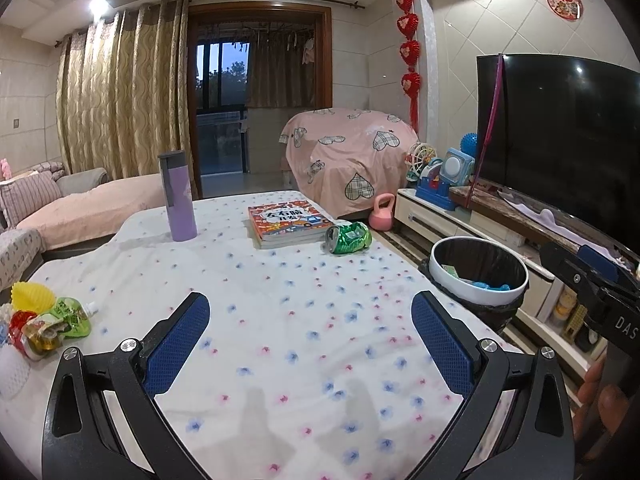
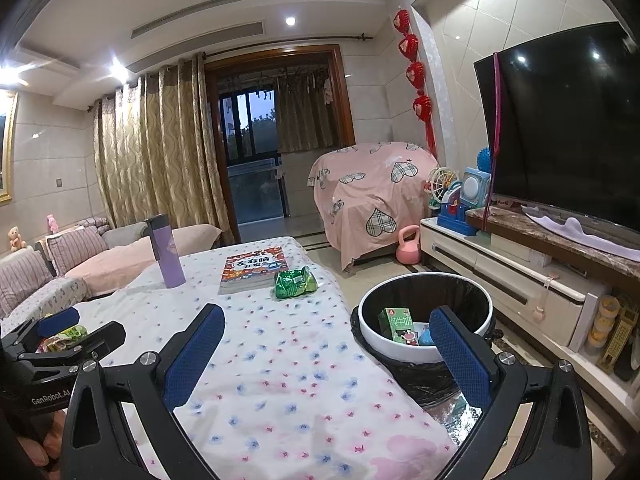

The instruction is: Collect trash

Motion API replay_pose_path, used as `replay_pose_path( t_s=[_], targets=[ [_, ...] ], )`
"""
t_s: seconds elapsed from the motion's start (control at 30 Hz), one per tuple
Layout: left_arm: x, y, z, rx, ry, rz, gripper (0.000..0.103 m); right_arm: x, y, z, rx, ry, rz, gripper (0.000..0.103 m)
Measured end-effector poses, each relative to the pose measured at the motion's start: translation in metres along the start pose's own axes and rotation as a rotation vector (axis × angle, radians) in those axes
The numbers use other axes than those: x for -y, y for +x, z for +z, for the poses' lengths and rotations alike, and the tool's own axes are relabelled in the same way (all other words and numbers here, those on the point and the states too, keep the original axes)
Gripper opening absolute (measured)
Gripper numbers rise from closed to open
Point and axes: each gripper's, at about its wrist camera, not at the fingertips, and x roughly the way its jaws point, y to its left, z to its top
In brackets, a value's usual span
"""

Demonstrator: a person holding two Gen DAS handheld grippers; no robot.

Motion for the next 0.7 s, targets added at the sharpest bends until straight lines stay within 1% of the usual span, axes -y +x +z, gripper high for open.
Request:
replay_pose_path(
  t_s=[0.7],
  targets=[
    [-0.0018, 0.0, -0.0029, -0.005, -0.002, -0.007, 0.103, -0.0046, -0.0018, 0.0009, -0.001, 0.0, 0.013, 0.103]
  ],
)
